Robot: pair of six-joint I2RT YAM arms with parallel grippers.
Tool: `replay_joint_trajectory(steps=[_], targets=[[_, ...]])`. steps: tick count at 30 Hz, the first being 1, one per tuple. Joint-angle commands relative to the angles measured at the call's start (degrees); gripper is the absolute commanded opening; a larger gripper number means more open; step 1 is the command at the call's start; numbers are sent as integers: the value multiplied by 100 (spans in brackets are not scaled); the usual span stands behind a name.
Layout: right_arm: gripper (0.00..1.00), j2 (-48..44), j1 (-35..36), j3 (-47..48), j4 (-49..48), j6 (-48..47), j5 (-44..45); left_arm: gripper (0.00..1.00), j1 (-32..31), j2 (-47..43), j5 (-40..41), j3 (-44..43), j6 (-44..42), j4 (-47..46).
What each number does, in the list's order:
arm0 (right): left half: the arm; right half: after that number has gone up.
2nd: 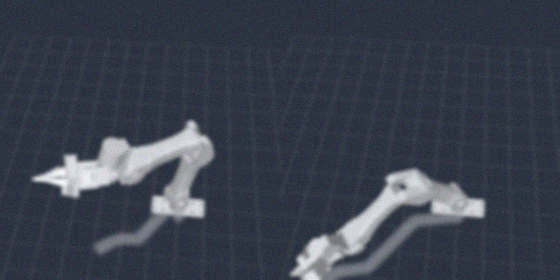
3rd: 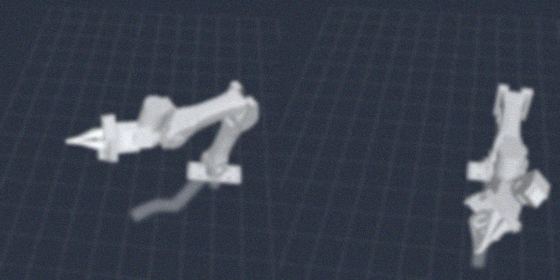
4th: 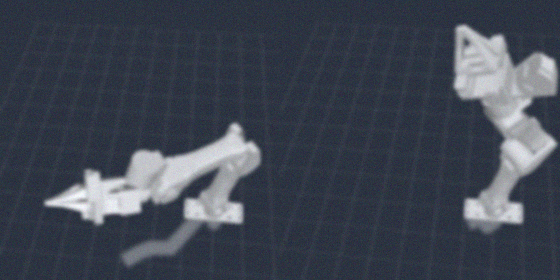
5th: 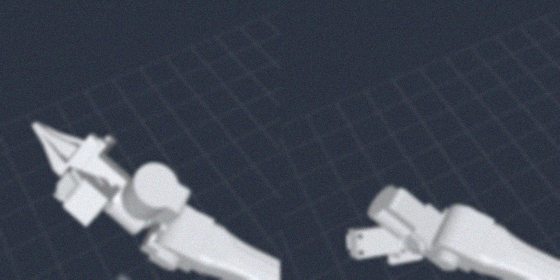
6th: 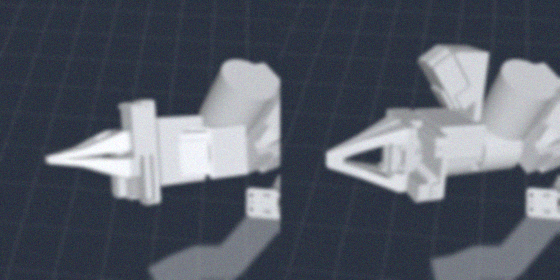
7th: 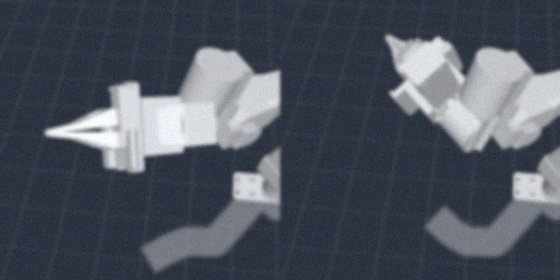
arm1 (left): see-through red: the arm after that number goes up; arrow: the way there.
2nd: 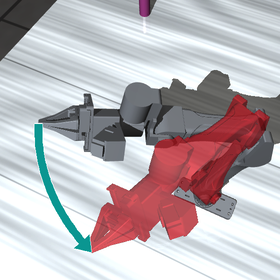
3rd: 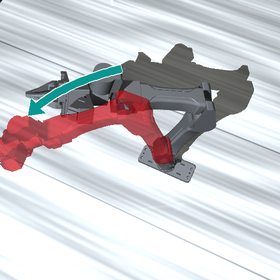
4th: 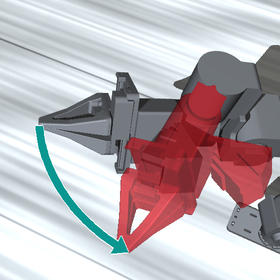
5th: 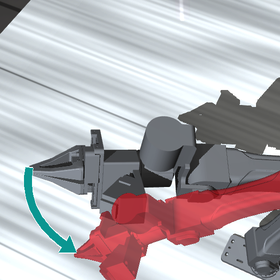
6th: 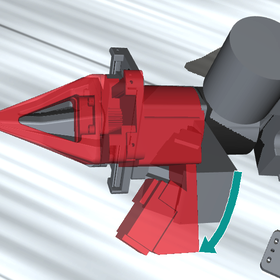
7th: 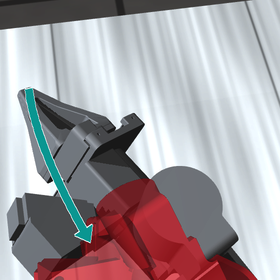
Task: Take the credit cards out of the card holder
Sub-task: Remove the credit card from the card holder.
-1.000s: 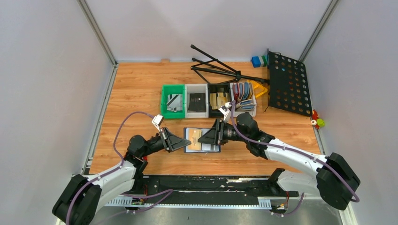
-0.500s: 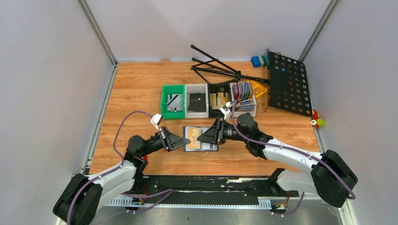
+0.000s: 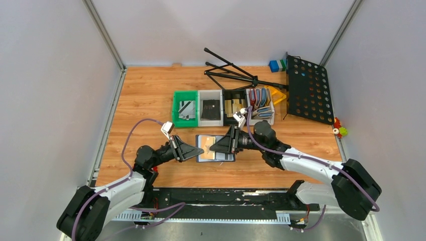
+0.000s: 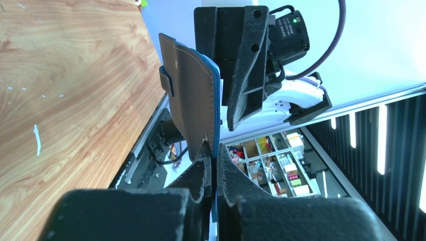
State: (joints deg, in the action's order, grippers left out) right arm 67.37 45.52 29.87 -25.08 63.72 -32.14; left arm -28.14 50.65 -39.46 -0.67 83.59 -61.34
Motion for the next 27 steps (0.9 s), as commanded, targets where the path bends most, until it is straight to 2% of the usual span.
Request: replay_joint_trajectory(steps=[1,4,7,18,27], targets=[[24,190,12,-118,-1601,630,-420,0,-23,6,-70,156,96,-599],[21,153,14,-144,-1758,735,-464,0,-24,5,-38,214,83,-591],[13,75,10,-119,-1638,689,-426,0,-22,18,-12,225,78,-600],[1,-256,-128,-339,-1575,768,-500,0,-16,98,179,341,81,-641],[0,-697,-377,-593,-1118,641,-524,0,-16,223,215,360,0,-629]])
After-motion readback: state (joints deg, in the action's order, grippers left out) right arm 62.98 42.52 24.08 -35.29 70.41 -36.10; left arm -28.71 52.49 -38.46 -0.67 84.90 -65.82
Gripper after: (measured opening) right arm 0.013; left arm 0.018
